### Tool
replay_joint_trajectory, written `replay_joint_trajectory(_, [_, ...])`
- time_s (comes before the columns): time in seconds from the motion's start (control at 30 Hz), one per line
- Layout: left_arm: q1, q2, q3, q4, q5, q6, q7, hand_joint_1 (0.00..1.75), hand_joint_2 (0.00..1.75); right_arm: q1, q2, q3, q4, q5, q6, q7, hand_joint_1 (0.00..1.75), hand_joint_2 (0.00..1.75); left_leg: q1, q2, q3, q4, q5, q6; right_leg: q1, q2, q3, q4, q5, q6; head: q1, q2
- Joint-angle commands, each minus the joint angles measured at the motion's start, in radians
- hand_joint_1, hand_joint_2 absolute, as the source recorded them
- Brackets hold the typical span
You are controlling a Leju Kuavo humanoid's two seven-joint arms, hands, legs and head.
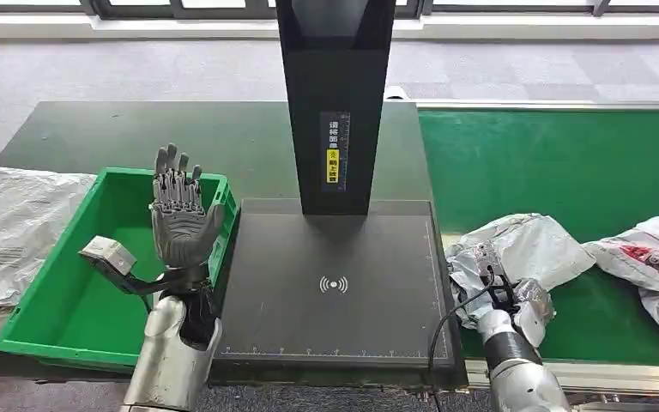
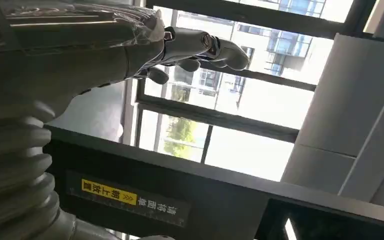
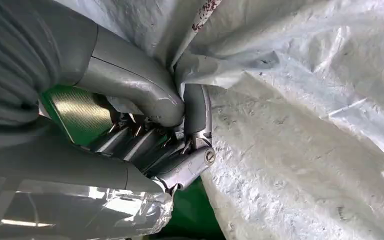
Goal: Moved the parcel from conveyor to table for the left to box.
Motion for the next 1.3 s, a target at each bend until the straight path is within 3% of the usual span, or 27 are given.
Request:
replay_joint_trajectory(0.03, [0.029, -0.011, 0.005, 0.034, 0.0, -0.003, 0.003, 0.0, 1.75, -0.019, -0.021, 0.026, 0.057, -0.002, 0.005, -0.001, 1.75, 1.75, -0.001, 0.001, 0.005, -0.003, -0.001, 0.0, -0.001, 0.0, 0.004, -0.002, 0.0, 0.001, 0.0, 0.0])
replay_joint_trajectory(0.97, [0.029, -0.011, 0.005, 0.034, 0.0, -0.003, 0.003, 0.0, 1.75, -0.019, -0.021, 0.026, 0.057, -0.002, 0.005, -0.001, 1.75, 1.75, -0.001, 0.001, 0.003, -0.001, -0.001, 0.0, 0.0, 0.0, 0.002, -0.001, 0.0, 0.001, 0.0, 0.0])
replay_joint_trajectory(1.0, [0.012, -0.011, 0.002, 0.077, 0.018, -0.015, 0.003, 0.0, 1.75, 0.233, 0.164, 0.278, -0.195, -0.253, -0.246, -0.252, 1.75, 1.75, -0.001, 0.002, 0.005, -0.002, -0.001, 0.0, -0.001, 0.001, 0.004, -0.002, -0.001, 0.001, 0.0, 0.0])
replay_joint_trajectory(1.03, [0.001, -0.011, 0.001, 0.092, 0.02, -0.009, 0.003, 0.0, 1.75, 0.402, 0.268, 0.332, -0.572, -0.556, -0.293, -0.629, 1.75, 1.75, -0.001, 0.002, 0.006, -0.003, -0.001, 0.0, -0.001, 0.001, 0.005, -0.003, -0.001, 0.001, 0.0, 0.0])
replay_joint_trajectory(1.07, [-0.006, -0.011, 0.0, 0.109, 0.025, -0.01, 0.003, 0.0, 1.75, 0.529, 0.268, 0.508, -1.074, -0.461, -0.293, -0.607, 1.75, 1.75, 0.003, -0.003, 0.011, -0.007, -0.001, -0.002, 0.003, -0.003, 0.012, -0.008, -0.001, -0.001, 0.0, 0.0])
replay_joint_trajectory(1.1, [-0.01, -0.011, 0.0, 0.113, 0.025, -0.008, 0.003, 0.0, 1.75, 0.566, 0.268, 0.573, -1.359, -0.404, -0.293, -0.523, 1.75, 1.75, 0.002, -0.005, 0.01, -0.007, -0.001, -0.002, 0.002, -0.006, 0.011, -0.007, -0.003, -0.001, -0.001, 0.0])
replay_joint_trajectory(1.17, [-0.01, -0.011, 0.0, 0.113, 0.025, -0.008, 0.003, 0.0, 1.75, 0.566, 0.268, 0.573, -1.359, -0.404, -0.293, -0.523, 1.75, 1.75, 0.001, -0.006, 0.001, 0.001, -0.002, 0.0, 0.001, -0.005, 0.003, 0.002, -0.006, 0.003, 0.001, 0.0])
replay_joint_trajectory(1.2, [-0.012, -0.011, -0.001, 0.118, 0.023, -0.012, 0.003, 0.0, 1.75, 0.531, 0.268, 0.508, -1.306, -0.473, -0.293, -0.6, 1.75, 1.75, -0.001, -0.01, 0.002, 0.002, -0.004, 0.0, -0.001, -0.009, 0.004, 0.004, -0.009, 0.003, 0.002, 0.0])
replay_joint_trajectory(1.23, [-0.009, -0.011, -0.004, 0.113, 0.023, -0.014, 0.003, 0.0, 1.75, 0.519, 0.268, 0.483, -1.284, -0.493, -0.293, -0.634, 1.75, 1.75, -0.002, 0.0, 0.004, 0.001, -0.007, 0.0, -0.002, 0.001, 0.003, 0.005, -0.009, 0.002, -0.001, 0.0])
replay_joint_trajectory(1.27, [-0.009, -0.011, -0.011, 0.11, 0.022, -0.013, 0.003, 0.0, 1.75, 0.503, 0.268, 0.46, -1.247, -0.518, -0.293, -0.687, 1.75, 1.75, -0.003, -0.004, 0.002, -0.003, -0.003, 0.0, -0.003, -0.003, 0.0, 0.003, -0.006, 0.003, -0.001, 0.0])
replay_joint_trajectory(1.3, [-0.008, -0.011, -0.013, 0.105, 0.023, -0.01, 0.003, 0.0, 1.75, 0.493, 0.268, 0.447, -1.227, -0.527, -0.293, -0.717, 1.75, 1.75, -0.001, 0.001, 0.005, -0.003, -0.005, 0.0, -0.001, 0.002, 0.002, 0.001, -0.005, 0.002, 0.001, 0.0])
